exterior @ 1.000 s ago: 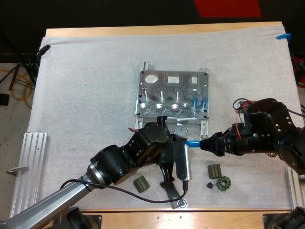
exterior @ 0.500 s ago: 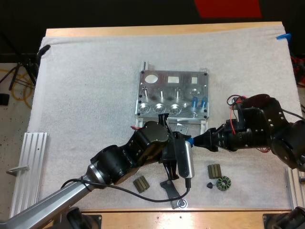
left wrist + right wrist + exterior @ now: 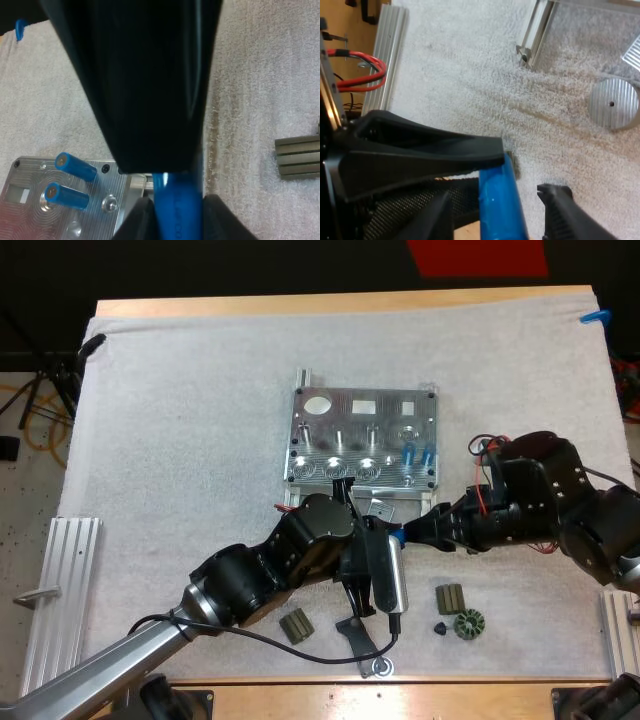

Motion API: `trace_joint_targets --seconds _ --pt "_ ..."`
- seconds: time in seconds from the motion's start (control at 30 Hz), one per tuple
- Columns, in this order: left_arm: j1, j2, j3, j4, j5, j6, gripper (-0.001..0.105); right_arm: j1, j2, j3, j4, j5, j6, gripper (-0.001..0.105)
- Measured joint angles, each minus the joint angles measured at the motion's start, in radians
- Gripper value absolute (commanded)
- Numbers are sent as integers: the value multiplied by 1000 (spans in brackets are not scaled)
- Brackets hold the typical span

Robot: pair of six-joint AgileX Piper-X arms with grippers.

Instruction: Load cells from right to left

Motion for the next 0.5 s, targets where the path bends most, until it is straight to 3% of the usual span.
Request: trace_joint_targets --seconds 0.13,0.3,0.4,0.5 --pt "0 0 0 0 0 0 0 0 0 0 0 0 -6 37" --pt "0 0 0 0 0 0 0 0 0 0 0 0 -12 15" --pt "0 0 0 0 2 0 0 1 0 0 0 -1 -25 7" --pt "0 0 0 0 2 0 0 1 0 0 0 -1 -30 7"
